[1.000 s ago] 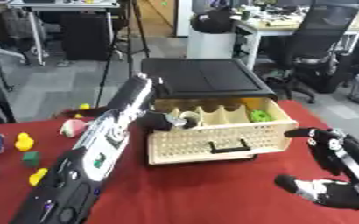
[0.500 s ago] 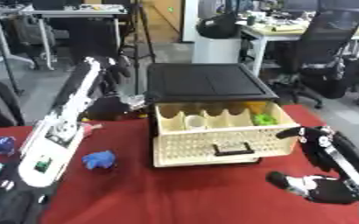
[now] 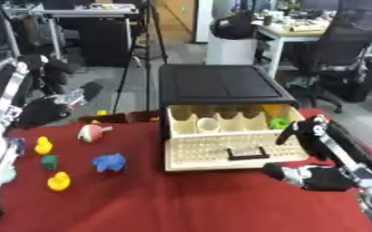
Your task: Pick up objects from table and place into drawer.
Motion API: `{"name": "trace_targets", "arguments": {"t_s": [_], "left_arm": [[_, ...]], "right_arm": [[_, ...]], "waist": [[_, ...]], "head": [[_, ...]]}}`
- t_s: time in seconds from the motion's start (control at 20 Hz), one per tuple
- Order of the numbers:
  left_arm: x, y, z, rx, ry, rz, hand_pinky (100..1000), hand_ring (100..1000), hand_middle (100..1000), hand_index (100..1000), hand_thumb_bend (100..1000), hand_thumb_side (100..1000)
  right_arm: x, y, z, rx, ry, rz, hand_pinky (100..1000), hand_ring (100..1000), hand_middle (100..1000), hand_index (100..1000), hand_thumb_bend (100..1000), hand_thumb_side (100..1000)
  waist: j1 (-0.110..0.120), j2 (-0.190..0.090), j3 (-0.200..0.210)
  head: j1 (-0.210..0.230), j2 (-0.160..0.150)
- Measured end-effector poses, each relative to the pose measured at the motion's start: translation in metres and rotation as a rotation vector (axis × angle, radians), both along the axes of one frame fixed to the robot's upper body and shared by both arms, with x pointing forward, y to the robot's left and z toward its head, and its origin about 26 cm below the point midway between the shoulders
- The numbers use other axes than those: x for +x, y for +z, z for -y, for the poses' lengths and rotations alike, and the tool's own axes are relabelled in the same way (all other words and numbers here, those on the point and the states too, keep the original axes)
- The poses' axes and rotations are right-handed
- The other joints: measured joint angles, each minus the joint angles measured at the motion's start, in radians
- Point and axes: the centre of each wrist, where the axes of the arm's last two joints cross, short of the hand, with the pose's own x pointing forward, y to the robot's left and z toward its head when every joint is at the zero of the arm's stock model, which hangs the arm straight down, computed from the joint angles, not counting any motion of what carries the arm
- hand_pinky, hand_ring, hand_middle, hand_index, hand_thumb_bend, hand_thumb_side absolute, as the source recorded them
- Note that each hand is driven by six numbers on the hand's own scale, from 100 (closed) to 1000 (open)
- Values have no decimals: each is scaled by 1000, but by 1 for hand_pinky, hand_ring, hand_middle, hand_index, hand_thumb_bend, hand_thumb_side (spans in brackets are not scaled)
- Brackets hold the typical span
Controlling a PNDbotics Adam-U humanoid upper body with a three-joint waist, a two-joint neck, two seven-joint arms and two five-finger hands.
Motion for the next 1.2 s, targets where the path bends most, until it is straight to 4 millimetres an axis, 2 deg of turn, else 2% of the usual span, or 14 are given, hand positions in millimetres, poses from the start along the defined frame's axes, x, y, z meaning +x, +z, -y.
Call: {"name": "trace_targets", "arguments": {"t_s": [0.45, 0.5, 0.55, 0.85, 1.2], "left_arm": [[-11, -6, -16, -20, 38, -13, 369, 423, 431, 616, 746, 583], [-11, -7, -18, -24, 45, -18, 368, 423, 431, 616, 684, 585], [-11, -8, -19, -25, 51, -21, 368, 423, 431, 616, 741, 587], [-12, -12, -24, -38, 76, -34, 366, 422, 430, 616, 730, 596], [-12, -14, -28, -54, 88, -38, 366, 422, 430, 618, 723, 601]], "right_arm": [[17, -15, 2, -39, -2, -87, 100, 100, 155, 553, 804, 762], [18, -18, 2, -44, -1, -99, 100, 100, 155, 553, 862, 713], [19, -21, 2, -48, 1, -112, 100, 100, 156, 555, 805, 758], [26, -35, -1, -59, 14, -164, 100, 100, 156, 562, 810, 748], [33, -41, -2, -65, 12, -188, 100, 100, 157, 586, 813, 741]], "waist": [[8, 0, 27], [9, 0, 29], [9, 0, 30], [12, 0, 33], [15, -3, 37]], "head": [[-12, 5], [-13, 5], [-15, 5], [-21, 5], [-25, 5]]}}
